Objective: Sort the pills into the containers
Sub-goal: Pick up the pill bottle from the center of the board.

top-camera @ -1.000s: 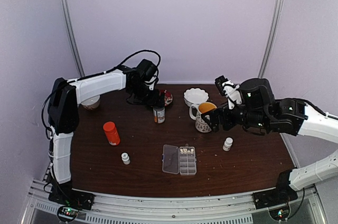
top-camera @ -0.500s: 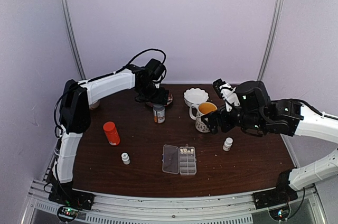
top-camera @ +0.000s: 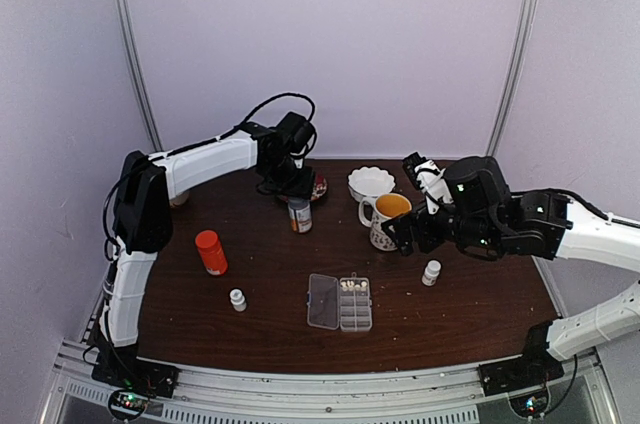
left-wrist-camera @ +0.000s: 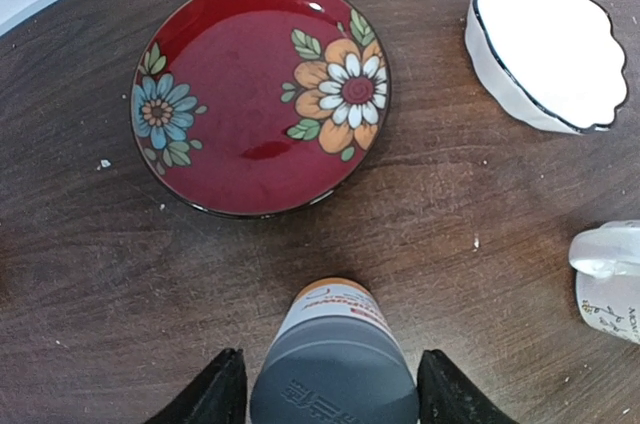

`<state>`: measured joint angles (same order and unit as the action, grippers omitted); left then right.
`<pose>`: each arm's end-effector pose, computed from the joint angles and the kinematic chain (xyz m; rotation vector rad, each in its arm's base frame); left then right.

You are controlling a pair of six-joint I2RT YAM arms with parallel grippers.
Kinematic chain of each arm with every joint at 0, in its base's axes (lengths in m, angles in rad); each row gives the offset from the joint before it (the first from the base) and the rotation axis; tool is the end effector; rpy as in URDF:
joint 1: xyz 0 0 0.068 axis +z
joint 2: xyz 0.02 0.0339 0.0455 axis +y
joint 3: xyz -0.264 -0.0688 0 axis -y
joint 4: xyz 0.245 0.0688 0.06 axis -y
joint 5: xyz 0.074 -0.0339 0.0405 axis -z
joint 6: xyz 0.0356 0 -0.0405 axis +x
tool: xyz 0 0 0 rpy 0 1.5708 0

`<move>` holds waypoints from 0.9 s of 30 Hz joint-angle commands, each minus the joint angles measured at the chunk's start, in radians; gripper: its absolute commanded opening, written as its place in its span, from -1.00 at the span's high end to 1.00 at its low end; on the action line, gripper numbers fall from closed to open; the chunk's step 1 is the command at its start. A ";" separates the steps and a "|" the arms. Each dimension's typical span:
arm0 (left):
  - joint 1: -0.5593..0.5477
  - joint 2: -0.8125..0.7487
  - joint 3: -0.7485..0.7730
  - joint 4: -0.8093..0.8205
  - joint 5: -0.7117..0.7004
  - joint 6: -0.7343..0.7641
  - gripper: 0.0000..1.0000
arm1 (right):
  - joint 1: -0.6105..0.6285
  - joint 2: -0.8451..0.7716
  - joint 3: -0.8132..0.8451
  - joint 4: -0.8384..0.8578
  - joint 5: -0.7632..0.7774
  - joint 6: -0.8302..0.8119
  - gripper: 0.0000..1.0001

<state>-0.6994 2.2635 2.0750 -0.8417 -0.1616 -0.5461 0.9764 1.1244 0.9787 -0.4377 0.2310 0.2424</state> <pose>0.3838 -0.3153 0.2361 0.1409 2.5966 -0.2492 0.1455 0.2008 0.3156 -0.6517 2.0727 0.4617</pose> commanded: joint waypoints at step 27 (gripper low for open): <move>-0.023 0.012 0.022 -0.048 0.004 0.000 -0.29 | -0.004 -0.021 -0.025 0.018 0.015 0.023 -0.99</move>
<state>-0.7162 2.2635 2.0750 -0.8890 -0.1604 -0.5522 0.9760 1.1229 0.9630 -0.4297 0.2329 0.2470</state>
